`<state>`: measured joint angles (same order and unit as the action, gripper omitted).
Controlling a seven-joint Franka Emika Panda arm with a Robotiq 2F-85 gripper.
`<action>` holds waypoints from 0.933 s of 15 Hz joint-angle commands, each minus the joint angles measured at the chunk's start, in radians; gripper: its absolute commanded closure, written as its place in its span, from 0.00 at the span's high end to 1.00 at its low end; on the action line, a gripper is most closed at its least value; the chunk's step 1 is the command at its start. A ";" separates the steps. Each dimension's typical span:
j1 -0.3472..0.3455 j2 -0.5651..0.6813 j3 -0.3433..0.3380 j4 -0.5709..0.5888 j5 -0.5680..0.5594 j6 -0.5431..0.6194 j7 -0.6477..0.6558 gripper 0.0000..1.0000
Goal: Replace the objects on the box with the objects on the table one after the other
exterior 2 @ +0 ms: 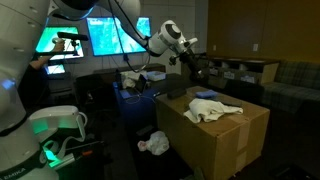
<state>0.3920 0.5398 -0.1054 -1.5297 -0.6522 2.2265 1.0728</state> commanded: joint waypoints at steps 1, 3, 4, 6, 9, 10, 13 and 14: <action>-0.027 0.003 0.042 -0.014 -0.004 0.136 0.020 1.00; -0.034 0.019 0.048 -0.020 0.004 0.211 0.013 1.00; -0.037 0.024 0.046 -0.025 0.006 0.241 0.011 1.00; -0.045 0.038 0.044 -0.035 0.018 0.296 -0.005 1.00; -0.061 0.061 0.043 -0.051 0.042 0.370 -0.031 1.00; -0.063 0.072 0.040 -0.054 0.046 0.391 -0.037 1.00; -0.069 0.099 0.035 -0.061 0.073 0.422 -0.072 1.00; -0.071 0.109 0.034 -0.062 0.088 0.426 -0.093 1.00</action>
<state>0.3304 0.6296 -0.0707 -1.5901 -0.6087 2.6092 1.0433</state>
